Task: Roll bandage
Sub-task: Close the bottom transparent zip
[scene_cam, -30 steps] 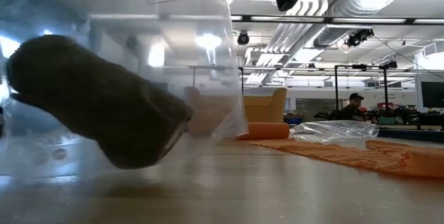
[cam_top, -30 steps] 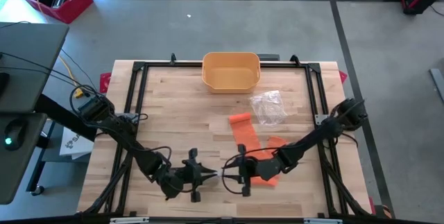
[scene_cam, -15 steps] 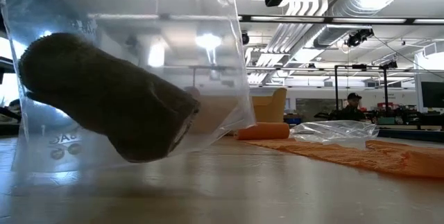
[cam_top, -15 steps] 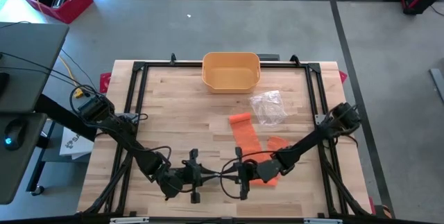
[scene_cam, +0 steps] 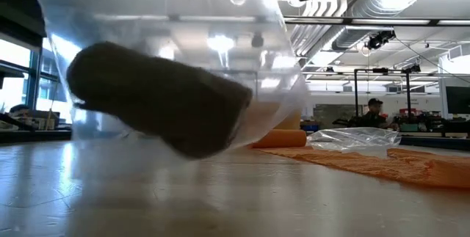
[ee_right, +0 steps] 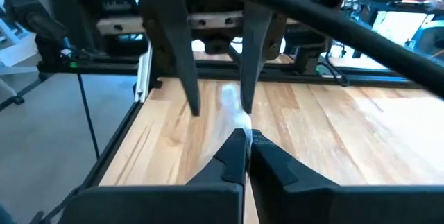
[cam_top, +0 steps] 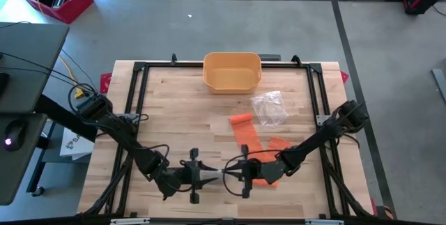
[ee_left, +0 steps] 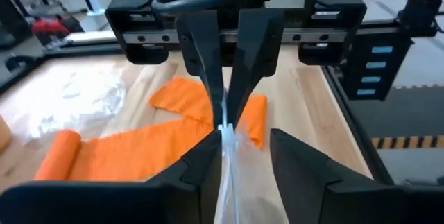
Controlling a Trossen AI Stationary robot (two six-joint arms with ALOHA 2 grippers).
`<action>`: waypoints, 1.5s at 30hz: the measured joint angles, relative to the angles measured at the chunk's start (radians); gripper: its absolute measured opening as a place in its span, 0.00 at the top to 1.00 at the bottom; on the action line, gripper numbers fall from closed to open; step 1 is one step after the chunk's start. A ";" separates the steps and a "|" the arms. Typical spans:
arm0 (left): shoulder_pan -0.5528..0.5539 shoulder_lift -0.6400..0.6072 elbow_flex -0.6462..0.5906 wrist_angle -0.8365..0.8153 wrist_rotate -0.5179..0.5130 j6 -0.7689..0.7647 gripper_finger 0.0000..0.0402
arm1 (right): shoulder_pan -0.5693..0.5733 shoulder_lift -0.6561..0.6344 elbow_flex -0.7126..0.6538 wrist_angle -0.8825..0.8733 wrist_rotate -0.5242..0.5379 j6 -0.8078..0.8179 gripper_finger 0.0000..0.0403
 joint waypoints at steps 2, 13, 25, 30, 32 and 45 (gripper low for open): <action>0.006 0.005 0.000 0.026 -0.004 0.024 0.70 | 0.000 -0.009 0.000 -0.003 0.003 0.000 1.00; 0.031 0.039 0.000 0.104 -0.027 0.079 0.84 | 0.000 -0.010 0.000 -0.007 0.021 0.022 1.00; 0.015 0.052 0.000 0.118 -0.089 0.104 0.95 | 0.000 -0.010 0.000 -0.009 0.022 0.028 1.00; 0.008 0.052 0.000 0.087 -0.111 0.092 0.94 | 0.000 -0.009 0.000 -0.009 0.021 0.029 1.00; 0.004 0.052 0.001 0.078 -0.113 0.092 0.94 | 0.001 -0.010 0.000 -0.008 0.021 0.029 1.00; -0.034 0.048 0.002 0.003 -0.159 0.091 0.94 | 0.008 -0.085 -0.001 -0.088 0.040 0.027 1.00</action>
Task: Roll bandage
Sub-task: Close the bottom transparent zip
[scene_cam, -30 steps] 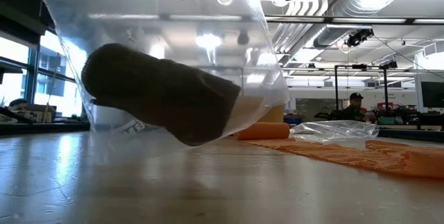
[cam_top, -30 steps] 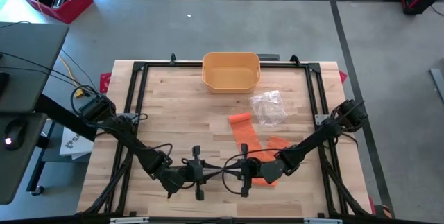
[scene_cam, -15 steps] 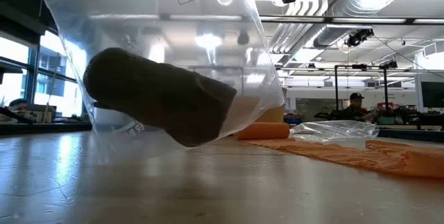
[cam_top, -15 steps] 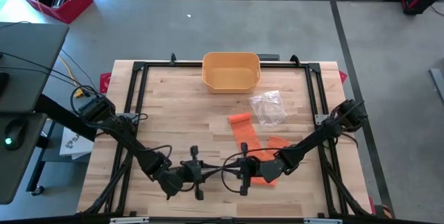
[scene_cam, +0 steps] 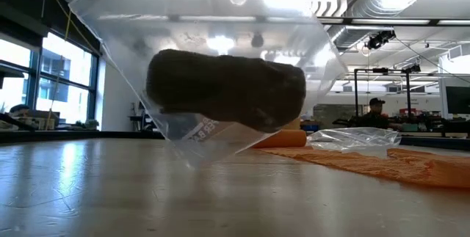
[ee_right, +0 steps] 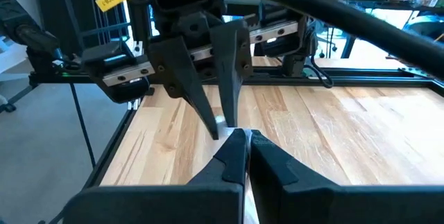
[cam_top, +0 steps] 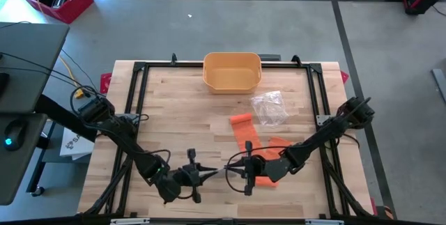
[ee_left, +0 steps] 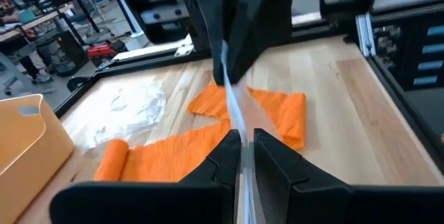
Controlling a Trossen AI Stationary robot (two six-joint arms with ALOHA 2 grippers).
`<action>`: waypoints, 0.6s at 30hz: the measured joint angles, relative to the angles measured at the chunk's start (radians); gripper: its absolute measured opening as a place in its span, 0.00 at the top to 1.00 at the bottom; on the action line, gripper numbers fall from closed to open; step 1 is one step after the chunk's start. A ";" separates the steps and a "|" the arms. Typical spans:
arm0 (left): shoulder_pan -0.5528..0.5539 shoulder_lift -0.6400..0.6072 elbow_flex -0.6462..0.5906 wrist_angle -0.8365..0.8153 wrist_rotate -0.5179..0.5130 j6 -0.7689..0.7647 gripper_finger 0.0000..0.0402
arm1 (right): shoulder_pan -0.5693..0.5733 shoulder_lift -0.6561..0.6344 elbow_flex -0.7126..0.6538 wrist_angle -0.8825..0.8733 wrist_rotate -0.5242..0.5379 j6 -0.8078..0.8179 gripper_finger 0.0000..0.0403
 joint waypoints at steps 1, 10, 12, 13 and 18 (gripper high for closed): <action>-0.003 -0.002 0.000 -0.013 0.000 -0.010 0.94 | 0.000 -0.002 0.000 0.000 0.000 0.000 1.00; -0.049 -0.041 -0.001 -0.233 0.006 -0.215 0.94 | 0.018 -0.059 0.000 -0.022 0.022 -0.021 1.00; -0.059 -0.043 -0.001 -0.273 0.014 -0.261 0.94 | 0.020 -0.082 0.000 -0.036 0.031 -0.033 1.00; -0.065 -0.043 -0.001 -0.296 0.015 -0.284 0.94 | 0.020 -0.094 0.000 -0.052 0.031 -0.034 1.00; -0.088 -0.043 -0.001 -0.366 0.007 -0.375 0.94 | 0.020 -0.135 0.000 -0.126 0.033 -0.025 1.00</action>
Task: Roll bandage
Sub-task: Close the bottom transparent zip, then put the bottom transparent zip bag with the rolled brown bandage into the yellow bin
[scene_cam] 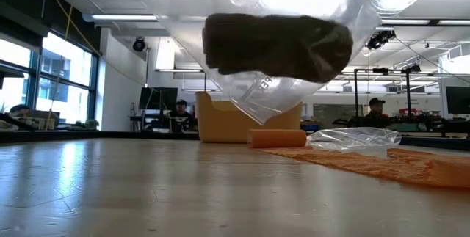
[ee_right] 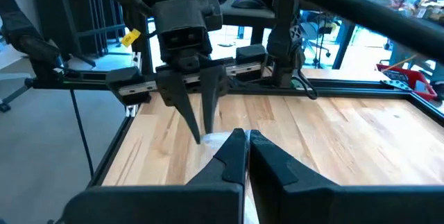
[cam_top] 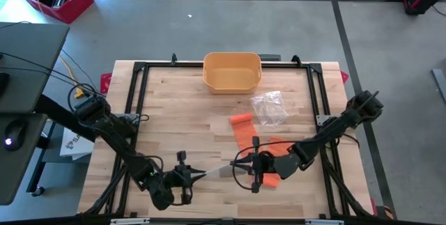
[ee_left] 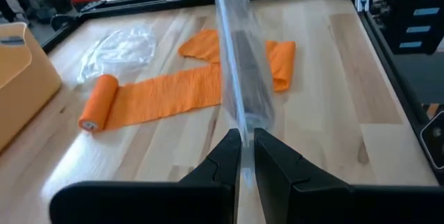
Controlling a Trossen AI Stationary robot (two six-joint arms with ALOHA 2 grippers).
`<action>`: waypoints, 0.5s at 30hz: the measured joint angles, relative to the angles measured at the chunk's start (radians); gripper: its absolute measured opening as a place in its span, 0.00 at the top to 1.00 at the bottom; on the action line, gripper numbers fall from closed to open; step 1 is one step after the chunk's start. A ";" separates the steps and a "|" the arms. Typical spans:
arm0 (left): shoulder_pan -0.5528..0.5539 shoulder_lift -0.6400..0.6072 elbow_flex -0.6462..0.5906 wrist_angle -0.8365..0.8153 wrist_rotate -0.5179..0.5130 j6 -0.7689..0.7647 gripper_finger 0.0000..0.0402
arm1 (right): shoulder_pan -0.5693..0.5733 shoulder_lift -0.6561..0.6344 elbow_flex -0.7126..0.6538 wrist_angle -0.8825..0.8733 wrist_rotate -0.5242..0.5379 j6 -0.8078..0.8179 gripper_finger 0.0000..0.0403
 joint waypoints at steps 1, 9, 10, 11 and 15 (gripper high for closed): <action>-0.003 0.000 0.000 -0.005 0.001 -0.011 0.94 | 0.000 -0.005 0.000 -0.009 0.000 0.005 1.00; -0.002 0.000 -0.004 -0.097 0.173 -0.113 0.83 | 0.000 -0.018 0.002 -0.043 0.006 0.053 1.00; -0.002 -0.003 -0.004 -0.115 0.176 -0.141 0.79 | 0.000 -0.018 0.003 -0.044 0.005 0.053 1.00; 0.000 -0.005 -0.003 -0.132 0.173 -0.170 0.76 | 0.000 -0.016 0.003 -0.050 0.004 0.052 1.00; 0.008 -0.004 -0.003 -0.143 0.167 -0.227 0.63 | -0.002 -0.015 0.002 -0.052 0.000 0.051 1.00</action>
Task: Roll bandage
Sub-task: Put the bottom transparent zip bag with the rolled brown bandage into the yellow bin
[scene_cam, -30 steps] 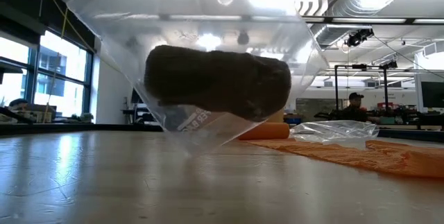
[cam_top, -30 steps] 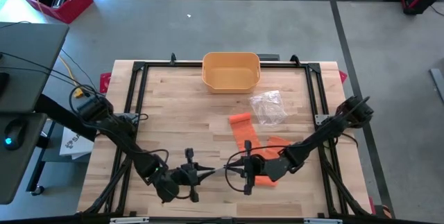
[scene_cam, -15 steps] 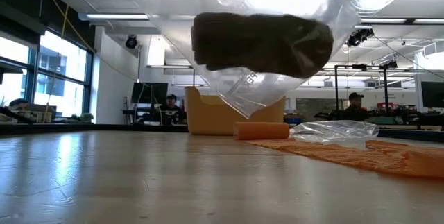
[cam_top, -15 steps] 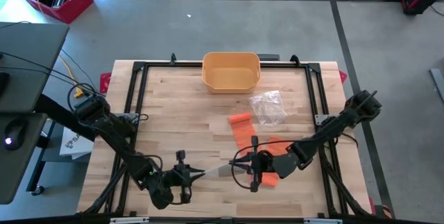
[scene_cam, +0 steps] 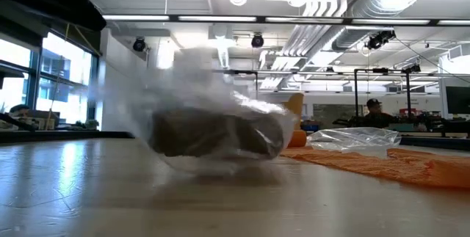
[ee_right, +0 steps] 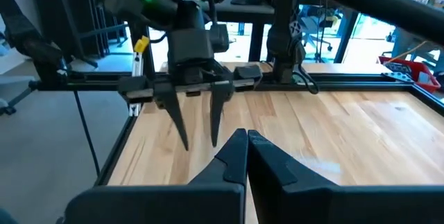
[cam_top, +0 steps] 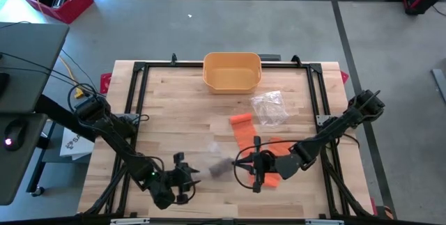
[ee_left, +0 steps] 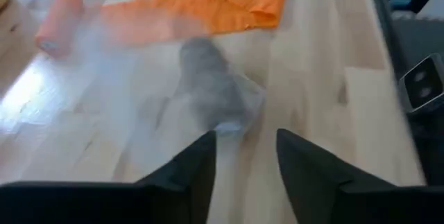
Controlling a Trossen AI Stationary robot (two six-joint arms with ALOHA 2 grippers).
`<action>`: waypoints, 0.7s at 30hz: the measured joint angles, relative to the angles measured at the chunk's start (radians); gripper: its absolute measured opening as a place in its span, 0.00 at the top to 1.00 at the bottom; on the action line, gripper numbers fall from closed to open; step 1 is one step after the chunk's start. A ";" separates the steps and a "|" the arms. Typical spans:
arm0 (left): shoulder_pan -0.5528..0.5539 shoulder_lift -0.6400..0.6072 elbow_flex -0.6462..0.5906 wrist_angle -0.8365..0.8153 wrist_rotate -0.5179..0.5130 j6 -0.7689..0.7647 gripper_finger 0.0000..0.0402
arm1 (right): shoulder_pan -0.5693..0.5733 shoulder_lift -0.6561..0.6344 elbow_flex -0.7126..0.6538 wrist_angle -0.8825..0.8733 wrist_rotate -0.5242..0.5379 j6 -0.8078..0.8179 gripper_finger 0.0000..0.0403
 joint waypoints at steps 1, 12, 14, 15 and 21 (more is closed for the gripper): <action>0.002 0.000 0.000 0.012 -0.001 -0.005 0.60 | 0.000 0.000 0.000 -0.001 0.000 0.000 1.00; 0.093 0.006 -0.050 -0.439 0.100 -0.819 0.54 | -0.015 0.002 0.000 -0.046 -0.080 0.085 1.00; 0.097 0.005 -0.105 -0.380 0.141 -0.851 0.54 | -0.047 0.002 0.000 -0.094 -0.146 0.171 1.00; 0.100 0.004 -0.138 -0.318 0.158 -0.852 0.55 | -0.068 0.002 -0.001 -0.123 -0.193 0.213 1.00; 0.137 0.027 -0.349 0.265 0.129 -0.789 0.55 | -0.151 0.045 -0.001 -0.168 -0.346 0.284 1.00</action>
